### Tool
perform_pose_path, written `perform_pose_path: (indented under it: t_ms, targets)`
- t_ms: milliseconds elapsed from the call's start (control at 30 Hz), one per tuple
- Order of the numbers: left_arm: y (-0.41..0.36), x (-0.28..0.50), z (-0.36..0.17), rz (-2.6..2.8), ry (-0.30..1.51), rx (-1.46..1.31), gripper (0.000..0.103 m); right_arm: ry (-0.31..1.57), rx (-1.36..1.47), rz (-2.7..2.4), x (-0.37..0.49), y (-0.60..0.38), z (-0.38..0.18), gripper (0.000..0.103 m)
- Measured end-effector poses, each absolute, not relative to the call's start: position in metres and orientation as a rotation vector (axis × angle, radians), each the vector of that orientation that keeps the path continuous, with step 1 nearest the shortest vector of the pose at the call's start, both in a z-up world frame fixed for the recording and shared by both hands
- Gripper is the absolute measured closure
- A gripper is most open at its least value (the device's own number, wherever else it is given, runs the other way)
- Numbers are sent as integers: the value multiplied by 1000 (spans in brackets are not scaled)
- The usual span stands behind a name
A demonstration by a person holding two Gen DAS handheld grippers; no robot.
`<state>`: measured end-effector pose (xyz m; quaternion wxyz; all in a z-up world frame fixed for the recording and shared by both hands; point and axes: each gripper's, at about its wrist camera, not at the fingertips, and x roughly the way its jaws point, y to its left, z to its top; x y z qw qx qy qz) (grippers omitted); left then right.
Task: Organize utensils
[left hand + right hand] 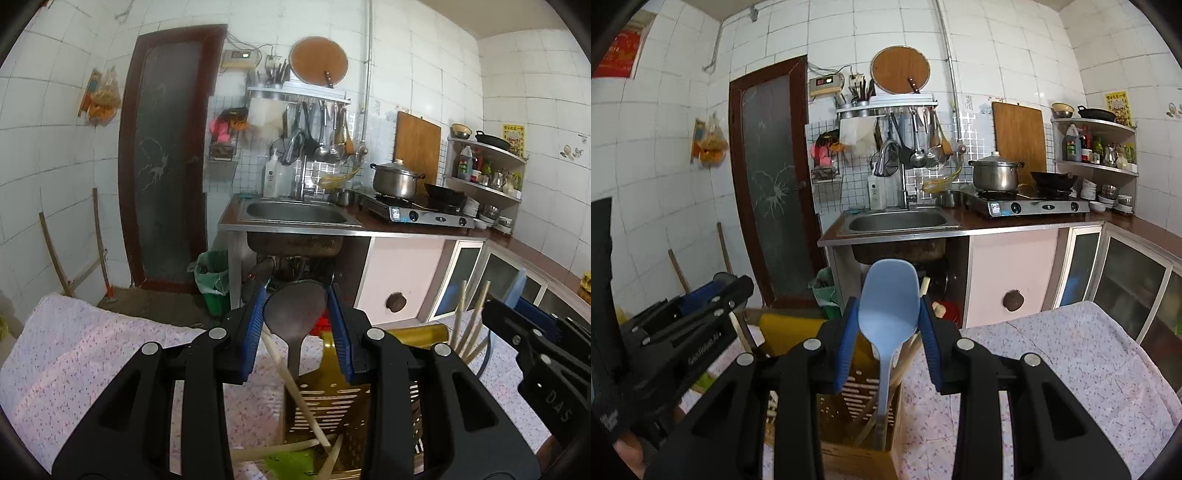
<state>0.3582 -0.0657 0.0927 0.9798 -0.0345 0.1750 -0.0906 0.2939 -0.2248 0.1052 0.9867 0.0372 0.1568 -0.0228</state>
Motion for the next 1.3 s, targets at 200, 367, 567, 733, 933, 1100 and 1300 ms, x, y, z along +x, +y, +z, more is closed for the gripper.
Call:
perform_pose_path:
  t_ms: [200, 367, 567, 733, 933, 1100, 1300]
  targets:
    - [-51, 339, 111, -157, 354, -46, 66, 322, 78, -64, 274, -229, 123, 50]
    - [-31, 289, 141, -126, 316, -50, 30, 309, 60, -72, 238, -236, 147, 45]
    - [-8, 212, 152, -122, 274, -80, 5, 275, 32, -51, 164, -242, 148, 20]
    - [-2, 151, 132, -131, 282, -84, 5, 273, 60, -31, 107, -245, 123, 7]
    - [-5, 97, 91, -151, 307, -79, 5, 291, 87, -34, 61, -248, 85, 4]
    - [-10, 69, 50, -149, 340, -59, 5, 326, 120, -52, 40, -255, 53, 4]
    - [-17, 49, 16, -111, 316, -6, 5, 349, 123, -49, 26, -252, 22, 4]
